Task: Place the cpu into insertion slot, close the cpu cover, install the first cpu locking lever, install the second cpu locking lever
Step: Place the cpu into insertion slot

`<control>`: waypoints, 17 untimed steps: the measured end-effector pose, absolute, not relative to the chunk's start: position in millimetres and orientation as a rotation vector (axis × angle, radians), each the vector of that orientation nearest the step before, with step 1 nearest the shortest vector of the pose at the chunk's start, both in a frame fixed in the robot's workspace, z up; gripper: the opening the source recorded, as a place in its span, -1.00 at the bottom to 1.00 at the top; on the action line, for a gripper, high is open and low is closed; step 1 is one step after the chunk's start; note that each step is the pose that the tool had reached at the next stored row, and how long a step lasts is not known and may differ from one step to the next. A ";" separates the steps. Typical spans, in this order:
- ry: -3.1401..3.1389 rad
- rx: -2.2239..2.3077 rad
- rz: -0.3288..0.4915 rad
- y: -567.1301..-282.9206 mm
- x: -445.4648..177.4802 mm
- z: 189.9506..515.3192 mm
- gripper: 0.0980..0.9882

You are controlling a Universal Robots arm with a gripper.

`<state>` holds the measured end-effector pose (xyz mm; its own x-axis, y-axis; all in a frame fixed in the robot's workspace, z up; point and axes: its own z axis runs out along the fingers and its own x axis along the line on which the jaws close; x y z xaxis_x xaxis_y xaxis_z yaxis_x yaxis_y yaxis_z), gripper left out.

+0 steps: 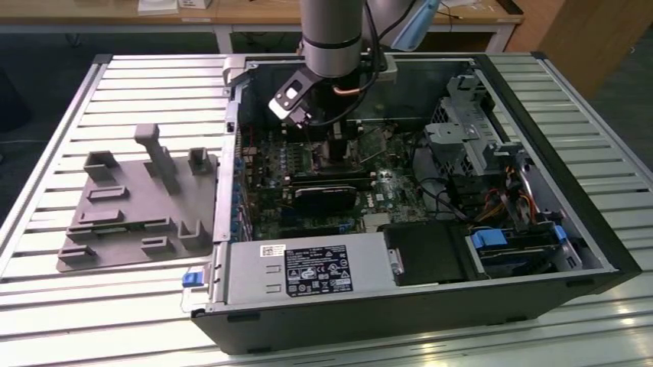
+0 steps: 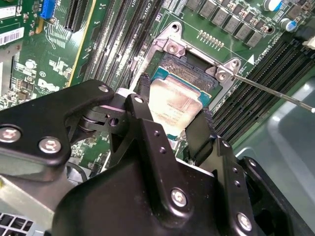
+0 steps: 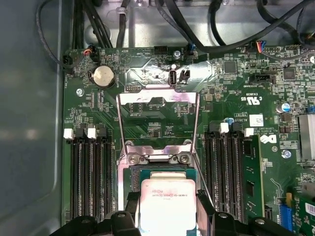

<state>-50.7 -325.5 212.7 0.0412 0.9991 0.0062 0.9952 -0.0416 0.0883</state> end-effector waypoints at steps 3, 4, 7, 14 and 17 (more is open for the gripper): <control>2.144 2.212 0.102 -325.3 -50.7 210.7 -0.01; 2.148 2.208 0.102 -325.2 -50.7 210.1 -0.01; 2.151 2.206 0.102 -324.5 -51.4 208.9 -0.01; 2.151 2.206 0.102 -321.9 -51.8 205.0 -0.01; 2.151 2.206 0.102 -320.7 -51.8 202.9 -0.01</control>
<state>-51.8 -320.7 202.9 0.0250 0.9997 0.0063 0.9958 -0.0255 0.0883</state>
